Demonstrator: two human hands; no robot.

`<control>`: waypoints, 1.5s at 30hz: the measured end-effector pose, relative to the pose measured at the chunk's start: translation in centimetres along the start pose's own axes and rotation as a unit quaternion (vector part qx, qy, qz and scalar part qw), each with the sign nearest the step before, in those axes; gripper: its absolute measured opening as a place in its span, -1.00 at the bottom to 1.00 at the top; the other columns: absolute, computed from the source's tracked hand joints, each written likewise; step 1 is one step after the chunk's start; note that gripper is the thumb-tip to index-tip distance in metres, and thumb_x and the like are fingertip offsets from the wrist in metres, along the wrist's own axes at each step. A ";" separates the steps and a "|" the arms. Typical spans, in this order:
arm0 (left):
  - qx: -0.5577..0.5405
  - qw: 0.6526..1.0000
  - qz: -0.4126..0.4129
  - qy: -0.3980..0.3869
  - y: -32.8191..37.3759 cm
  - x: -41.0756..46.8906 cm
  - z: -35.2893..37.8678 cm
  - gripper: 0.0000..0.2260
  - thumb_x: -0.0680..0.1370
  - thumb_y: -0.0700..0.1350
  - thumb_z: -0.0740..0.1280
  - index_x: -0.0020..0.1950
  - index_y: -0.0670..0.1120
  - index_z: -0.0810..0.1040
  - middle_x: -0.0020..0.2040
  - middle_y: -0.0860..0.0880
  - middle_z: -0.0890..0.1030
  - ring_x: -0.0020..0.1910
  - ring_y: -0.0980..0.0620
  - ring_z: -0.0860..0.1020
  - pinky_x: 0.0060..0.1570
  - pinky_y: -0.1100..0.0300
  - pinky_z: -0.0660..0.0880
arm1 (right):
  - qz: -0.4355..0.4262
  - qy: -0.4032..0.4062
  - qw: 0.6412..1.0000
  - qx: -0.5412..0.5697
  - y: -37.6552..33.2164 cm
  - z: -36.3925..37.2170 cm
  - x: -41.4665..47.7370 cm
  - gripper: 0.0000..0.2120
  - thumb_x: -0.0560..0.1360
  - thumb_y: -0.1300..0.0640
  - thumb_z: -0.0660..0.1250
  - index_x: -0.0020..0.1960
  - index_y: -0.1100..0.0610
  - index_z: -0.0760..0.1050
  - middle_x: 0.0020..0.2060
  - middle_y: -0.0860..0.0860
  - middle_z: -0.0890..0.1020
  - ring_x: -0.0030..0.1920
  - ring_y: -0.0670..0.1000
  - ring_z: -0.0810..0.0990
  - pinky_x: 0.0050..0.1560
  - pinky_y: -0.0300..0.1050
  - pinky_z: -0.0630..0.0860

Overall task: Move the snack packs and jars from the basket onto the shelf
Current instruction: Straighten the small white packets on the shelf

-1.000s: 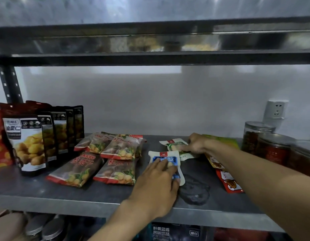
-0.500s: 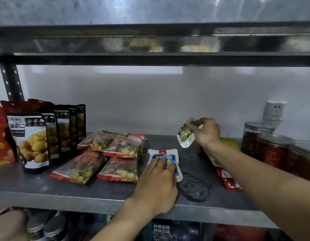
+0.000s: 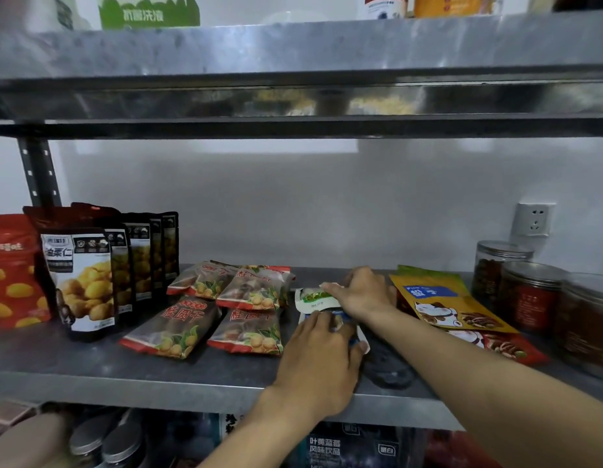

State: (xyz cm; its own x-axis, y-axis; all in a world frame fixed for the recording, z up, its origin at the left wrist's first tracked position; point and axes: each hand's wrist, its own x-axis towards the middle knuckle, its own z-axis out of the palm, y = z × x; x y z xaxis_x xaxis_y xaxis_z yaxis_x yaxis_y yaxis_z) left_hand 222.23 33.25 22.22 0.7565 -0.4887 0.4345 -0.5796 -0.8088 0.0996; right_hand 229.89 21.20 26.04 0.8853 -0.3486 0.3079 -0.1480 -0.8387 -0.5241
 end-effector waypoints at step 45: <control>-0.020 0.994 -0.054 -0.095 -0.5 2.1 -0.6 -0.63 0.64 0.03 0.14 0.45 0.13 0.24 0.46 -0.04 0.11 0.45 -0.09 -0.01 0.33 -0.03 0.10 | -0.070 -0.224 0.965 0.118 3.1 -1.4 3.2 -0.80 0.57 0.18 0.32 0.13 0.18 0.66 -0.09 0.01 0.67 -0.13 -0.09 0.59 -0.02 -0.23 0.48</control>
State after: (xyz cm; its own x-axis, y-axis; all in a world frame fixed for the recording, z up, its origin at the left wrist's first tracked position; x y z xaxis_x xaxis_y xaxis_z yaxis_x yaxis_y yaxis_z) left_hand 223.87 32.83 23.61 0.8566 -0.4558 0.2418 -0.5004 -0.8481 0.1744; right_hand 231.65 16.86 26.50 0.9989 0.0212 0.0410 0.0436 -0.7274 -0.6849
